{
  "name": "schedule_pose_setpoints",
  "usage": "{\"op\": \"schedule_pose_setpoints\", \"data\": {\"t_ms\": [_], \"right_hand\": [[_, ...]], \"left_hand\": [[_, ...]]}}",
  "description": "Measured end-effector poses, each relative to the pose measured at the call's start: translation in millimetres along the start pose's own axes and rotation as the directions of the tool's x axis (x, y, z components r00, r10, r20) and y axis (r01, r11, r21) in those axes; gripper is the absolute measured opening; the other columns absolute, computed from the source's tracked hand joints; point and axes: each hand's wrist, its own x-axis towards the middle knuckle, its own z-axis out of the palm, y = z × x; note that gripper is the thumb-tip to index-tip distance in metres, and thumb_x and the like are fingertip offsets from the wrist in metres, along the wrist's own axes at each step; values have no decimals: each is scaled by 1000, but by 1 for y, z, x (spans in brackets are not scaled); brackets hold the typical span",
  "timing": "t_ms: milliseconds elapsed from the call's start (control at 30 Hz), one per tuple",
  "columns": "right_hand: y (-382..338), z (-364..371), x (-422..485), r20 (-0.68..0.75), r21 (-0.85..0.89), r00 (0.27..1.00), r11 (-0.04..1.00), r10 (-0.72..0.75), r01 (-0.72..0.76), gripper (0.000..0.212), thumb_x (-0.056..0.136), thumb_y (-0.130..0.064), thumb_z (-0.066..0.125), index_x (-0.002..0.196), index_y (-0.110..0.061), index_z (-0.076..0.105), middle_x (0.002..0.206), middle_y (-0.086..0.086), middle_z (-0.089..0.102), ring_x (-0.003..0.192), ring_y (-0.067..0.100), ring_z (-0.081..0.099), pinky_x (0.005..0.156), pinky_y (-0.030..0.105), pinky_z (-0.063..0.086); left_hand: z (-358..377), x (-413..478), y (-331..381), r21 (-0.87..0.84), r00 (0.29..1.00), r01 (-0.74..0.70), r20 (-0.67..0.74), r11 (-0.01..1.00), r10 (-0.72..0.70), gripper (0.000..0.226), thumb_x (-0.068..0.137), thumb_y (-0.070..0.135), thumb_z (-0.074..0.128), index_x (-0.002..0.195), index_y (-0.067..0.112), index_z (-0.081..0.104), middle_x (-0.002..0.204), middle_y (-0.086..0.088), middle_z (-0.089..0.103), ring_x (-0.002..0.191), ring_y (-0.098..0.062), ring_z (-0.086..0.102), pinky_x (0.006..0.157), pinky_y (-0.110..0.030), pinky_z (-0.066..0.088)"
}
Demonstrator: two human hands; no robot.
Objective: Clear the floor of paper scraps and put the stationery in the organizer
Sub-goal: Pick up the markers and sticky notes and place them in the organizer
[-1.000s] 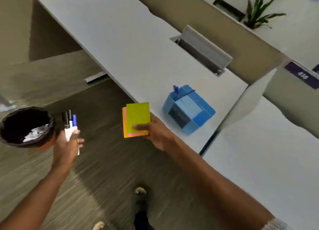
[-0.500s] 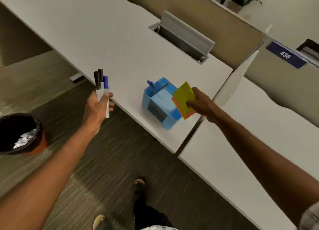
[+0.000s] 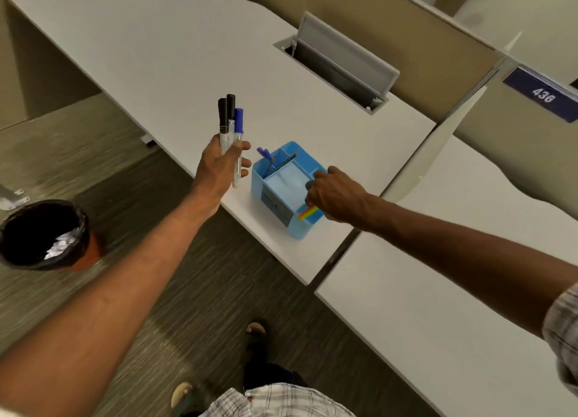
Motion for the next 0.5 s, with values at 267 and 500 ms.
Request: {"op": "schedule_pose_setpoints", "data": {"t_ms": [267, 500], "right_hand": [[-6, 0, 4, -23, -96, 999, 995, 23, -25, 5, 88, -9, 66, 90, -14, 64, 89, 7, 66, 84, 27, 59, 76, 37, 42], [-19, -2, 6, 9, -132, 1000, 991, 6, -5, 8, 91, -16, 67, 89, -9, 64, 90, 13, 67, 84, 28, 60, 80, 40, 50]], "left_hand": [[27, 4, 2, 13, 997, -2, 73, 1000, 1, 12, 103, 31, 53, 99, 38, 62, 93, 11, 73, 84, -8, 68, 78, -30, 59], [34, 20, 4, -24, 998, -14, 56, 1000, 15, 29, 103, 28, 54, 131, 22, 55, 101, 12, 71, 76, 0, 69, 71, -19, 59]]}}
